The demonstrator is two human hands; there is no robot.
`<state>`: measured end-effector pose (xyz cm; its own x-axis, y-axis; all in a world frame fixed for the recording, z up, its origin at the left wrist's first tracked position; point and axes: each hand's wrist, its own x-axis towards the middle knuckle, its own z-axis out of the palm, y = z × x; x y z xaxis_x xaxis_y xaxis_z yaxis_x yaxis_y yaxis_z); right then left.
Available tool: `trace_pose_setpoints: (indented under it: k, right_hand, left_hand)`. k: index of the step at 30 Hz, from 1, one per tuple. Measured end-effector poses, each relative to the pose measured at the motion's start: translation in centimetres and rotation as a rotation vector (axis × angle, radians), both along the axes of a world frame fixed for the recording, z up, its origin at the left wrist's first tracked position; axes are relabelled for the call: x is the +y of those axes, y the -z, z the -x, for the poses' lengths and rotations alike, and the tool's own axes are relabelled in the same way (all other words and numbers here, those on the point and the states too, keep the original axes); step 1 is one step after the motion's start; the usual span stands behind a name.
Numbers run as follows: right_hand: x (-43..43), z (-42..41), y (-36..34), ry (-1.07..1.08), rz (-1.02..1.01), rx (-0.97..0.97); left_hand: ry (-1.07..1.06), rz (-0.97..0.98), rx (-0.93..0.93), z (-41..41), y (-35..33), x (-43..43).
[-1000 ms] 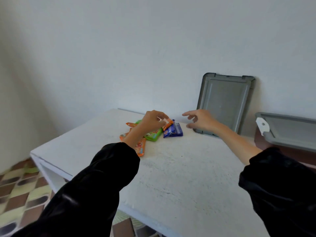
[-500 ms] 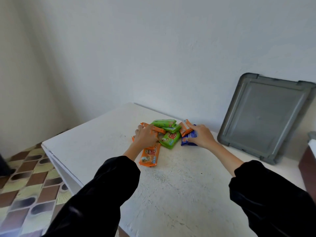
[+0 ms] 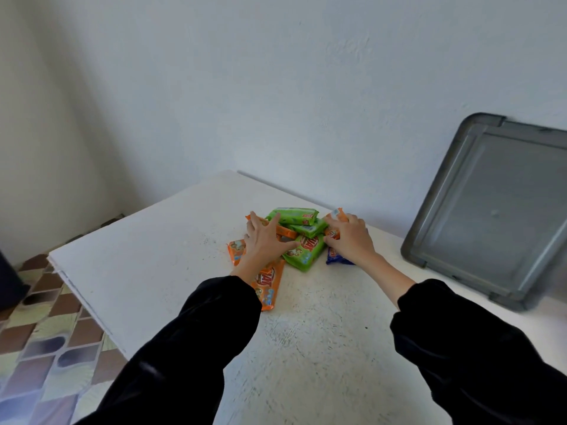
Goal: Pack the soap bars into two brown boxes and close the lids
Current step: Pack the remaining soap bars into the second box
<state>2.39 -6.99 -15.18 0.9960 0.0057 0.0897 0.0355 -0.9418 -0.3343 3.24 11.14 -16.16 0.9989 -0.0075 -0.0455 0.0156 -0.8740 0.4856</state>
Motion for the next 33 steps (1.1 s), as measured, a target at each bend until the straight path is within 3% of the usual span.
trace_pose_setpoints:
  k: [3, 12, 17, 20, 24, 28, 33]
  right_hand:
    - [-0.3, -0.2, 0.2, 0.008, 0.02, -0.03]
    - [0.0, -0.7, 0.5, 0.092, 0.136, -0.04]
    - [-0.2, -0.5, 0.1, 0.081, 0.141, -0.007]
    - [-1.3, -0.4, -1.1, 0.071, 0.198, 0.105]
    - [-3.0, -0.3, -3.2, 0.035, 0.253, 0.326]
    - [-3.7, -0.2, -4.4, 0.002, 0.33, 0.533]
    - [-2.7, -0.5, -3.4, -0.029, 0.305, 0.479]
  left_hand:
    - [-0.063, 0.043, -0.017, -0.9, 0.1, -0.5]
    - [-0.128, -0.091, -0.009, -2.9, 0.2, 0.4]
    - [-0.142, -0.028, 0.125, -2.4, -0.4, 1.7]
    - [-0.121, 0.048, 0.217, -2.2, -1.6, 3.9]
    - [0.08, 0.098, 0.41, -2.1, -2.8, 7.9]
    - [0.201, 0.093, 0.489, -1.8, -4.0, 9.8]
    - [0.288, -0.09, 0.242, -1.8, -4.1, 8.3]
